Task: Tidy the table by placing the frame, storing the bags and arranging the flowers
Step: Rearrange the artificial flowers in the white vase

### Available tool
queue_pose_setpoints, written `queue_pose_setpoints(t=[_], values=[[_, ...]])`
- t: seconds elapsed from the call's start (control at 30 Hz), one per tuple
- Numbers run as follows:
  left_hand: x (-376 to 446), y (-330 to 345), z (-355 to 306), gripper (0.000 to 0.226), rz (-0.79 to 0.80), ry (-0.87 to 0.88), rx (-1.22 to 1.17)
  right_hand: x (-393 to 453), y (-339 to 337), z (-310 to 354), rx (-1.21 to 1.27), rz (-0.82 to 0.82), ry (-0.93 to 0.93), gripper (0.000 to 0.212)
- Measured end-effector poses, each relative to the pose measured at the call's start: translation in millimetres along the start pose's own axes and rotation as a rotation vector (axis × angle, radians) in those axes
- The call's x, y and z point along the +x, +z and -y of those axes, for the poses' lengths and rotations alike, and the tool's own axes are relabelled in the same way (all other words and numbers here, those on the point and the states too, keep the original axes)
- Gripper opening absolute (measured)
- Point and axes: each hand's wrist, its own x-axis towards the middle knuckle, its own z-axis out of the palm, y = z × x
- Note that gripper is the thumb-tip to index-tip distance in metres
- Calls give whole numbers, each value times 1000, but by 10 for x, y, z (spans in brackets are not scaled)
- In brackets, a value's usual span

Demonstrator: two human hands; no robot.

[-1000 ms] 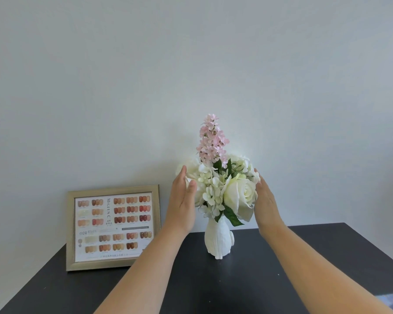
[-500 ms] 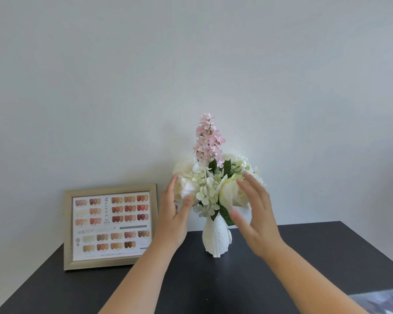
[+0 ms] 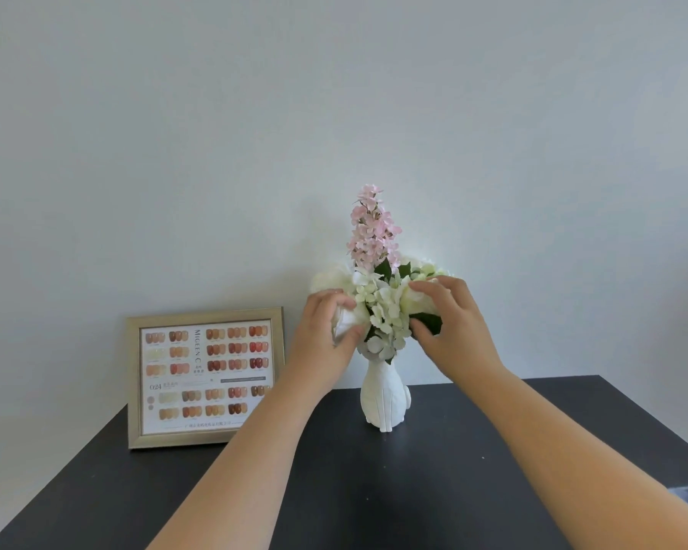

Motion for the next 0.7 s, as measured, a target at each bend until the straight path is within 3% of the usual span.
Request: queue_pose_setpoints(t=[0.33, 0.53, 0.7], values=[[-73, -111, 32, 22, 14, -48, 62, 213, -93, 13, 157, -93, 350, 41], [140, -150, -192, 52, 74, 15, 84, 347, -124, 63, 185, -89, 373, 38], [356, -59, -304, 49, 236, -60, 224, 475, -184, 73, 202, -122, 375, 37]])
